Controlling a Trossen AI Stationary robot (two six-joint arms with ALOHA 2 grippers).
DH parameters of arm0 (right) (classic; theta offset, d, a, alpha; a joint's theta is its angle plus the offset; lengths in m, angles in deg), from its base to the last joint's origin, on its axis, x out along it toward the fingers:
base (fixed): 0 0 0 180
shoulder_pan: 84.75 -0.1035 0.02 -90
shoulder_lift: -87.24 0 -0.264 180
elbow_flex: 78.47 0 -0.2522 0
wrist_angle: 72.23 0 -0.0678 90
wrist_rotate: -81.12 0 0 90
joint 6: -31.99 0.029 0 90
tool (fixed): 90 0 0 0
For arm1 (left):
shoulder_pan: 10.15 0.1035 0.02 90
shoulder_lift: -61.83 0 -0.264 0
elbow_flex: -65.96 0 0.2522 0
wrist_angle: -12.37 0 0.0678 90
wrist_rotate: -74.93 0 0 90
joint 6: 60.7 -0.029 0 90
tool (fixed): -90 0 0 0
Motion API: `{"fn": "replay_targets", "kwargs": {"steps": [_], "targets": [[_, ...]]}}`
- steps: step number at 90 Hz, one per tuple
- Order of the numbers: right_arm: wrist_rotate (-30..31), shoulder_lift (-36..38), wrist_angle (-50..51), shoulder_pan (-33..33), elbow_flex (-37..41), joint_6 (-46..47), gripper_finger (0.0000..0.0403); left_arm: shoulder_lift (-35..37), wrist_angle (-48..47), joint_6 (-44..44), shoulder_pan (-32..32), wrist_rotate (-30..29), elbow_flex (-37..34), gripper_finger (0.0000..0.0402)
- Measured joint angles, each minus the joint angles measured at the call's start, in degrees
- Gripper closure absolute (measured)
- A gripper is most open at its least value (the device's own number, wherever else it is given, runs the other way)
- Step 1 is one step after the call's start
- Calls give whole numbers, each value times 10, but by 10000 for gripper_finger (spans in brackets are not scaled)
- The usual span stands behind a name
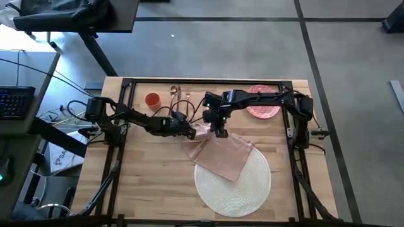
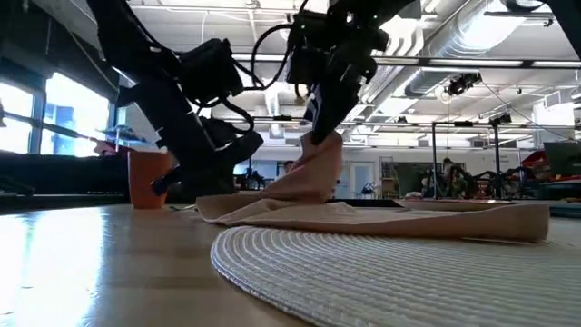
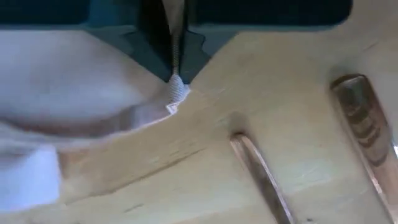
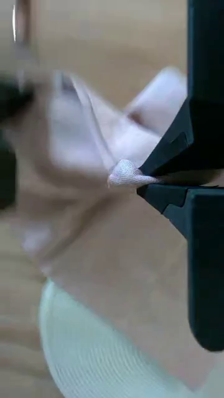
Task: Set table place
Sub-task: Fold pink table napkin
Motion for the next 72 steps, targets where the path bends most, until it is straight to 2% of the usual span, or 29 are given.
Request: {"fn": "replay_targets", "kwargs": {"steps": [9,21,43,57,72], "targets": [[42,24,-9,14,0,14,403,41,-39,-37,-4,-11,31,400],[83,61,-29,34,0,23,403,104,-125,-82,-9,-92,74,401],[82,100,-71,77,0,24,403,204,-167,-158,-5,-197,105,401],[84,94,-163,105,23,30,403,238,-223,-168,23,-224,106,402],[153,88,-227,129,35,48,403,249,-229,-213,66,-219,105,402]]}}
